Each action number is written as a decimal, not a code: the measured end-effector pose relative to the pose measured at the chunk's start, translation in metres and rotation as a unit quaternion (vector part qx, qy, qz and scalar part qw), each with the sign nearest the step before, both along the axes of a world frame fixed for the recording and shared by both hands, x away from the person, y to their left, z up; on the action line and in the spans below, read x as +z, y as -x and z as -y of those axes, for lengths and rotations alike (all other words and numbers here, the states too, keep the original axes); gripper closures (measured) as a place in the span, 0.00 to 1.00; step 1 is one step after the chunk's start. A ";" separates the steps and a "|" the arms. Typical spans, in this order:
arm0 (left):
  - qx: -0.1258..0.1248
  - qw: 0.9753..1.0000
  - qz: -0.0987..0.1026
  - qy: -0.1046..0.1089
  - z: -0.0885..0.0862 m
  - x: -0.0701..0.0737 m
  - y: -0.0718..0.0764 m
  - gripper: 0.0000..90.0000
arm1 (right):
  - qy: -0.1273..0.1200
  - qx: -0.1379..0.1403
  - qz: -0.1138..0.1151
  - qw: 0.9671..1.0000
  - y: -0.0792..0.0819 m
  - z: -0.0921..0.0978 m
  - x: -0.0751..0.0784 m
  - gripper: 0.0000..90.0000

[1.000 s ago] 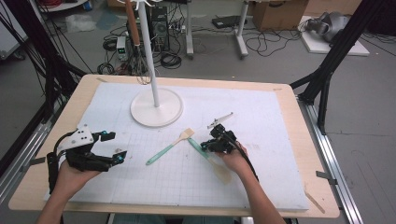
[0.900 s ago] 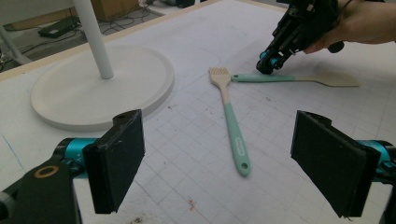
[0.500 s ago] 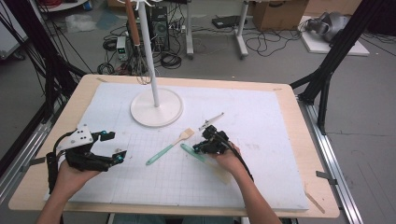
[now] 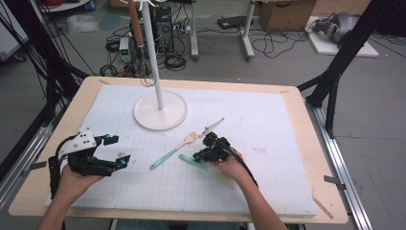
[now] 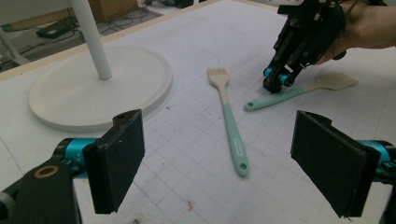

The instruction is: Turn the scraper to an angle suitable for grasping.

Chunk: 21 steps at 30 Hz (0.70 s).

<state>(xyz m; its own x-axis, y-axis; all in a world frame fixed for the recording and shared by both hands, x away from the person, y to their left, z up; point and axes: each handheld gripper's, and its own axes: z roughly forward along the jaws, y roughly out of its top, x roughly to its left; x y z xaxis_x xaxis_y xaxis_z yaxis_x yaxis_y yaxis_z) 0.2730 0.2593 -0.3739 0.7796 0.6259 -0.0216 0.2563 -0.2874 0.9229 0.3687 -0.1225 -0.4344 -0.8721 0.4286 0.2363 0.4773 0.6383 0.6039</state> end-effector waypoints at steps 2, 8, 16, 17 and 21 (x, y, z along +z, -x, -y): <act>0.000 1.000 0.000 0.000 0.000 0.000 0.000 0.20 | -0.002 -0.002 0.005 1.000 0.001 0.003 0.003 0.93; 0.001 1.000 0.000 -0.003 0.001 0.000 0.000 0.20 | -0.003 -0.003 0.022 1.000 0.012 0.015 0.010 0.85; -0.002 1.000 -0.001 -0.004 0.002 0.000 0.001 0.20 | -0.003 0.000 0.029 1.000 0.029 0.028 0.012 0.80; -0.002 1.000 0.000 -0.004 0.002 -0.001 0.000 0.20 | -0.001 0.002 0.029 1.000 0.031 0.029 0.011 0.79; -0.002 1.000 -0.001 -0.002 0.003 -0.001 0.000 0.20 | 0.006 0.003 0.032 0.999 0.037 0.032 0.008 0.79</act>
<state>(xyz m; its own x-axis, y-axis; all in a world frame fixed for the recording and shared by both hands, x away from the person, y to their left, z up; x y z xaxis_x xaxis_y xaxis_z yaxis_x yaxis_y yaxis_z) 0.2725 0.2567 -0.3746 0.7823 0.6226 -0.0211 0.2577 -0.2926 0.9209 0.3322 -0.1548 -0.4268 -0.8874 0.4262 0.1758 0.4351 0.6478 0.6254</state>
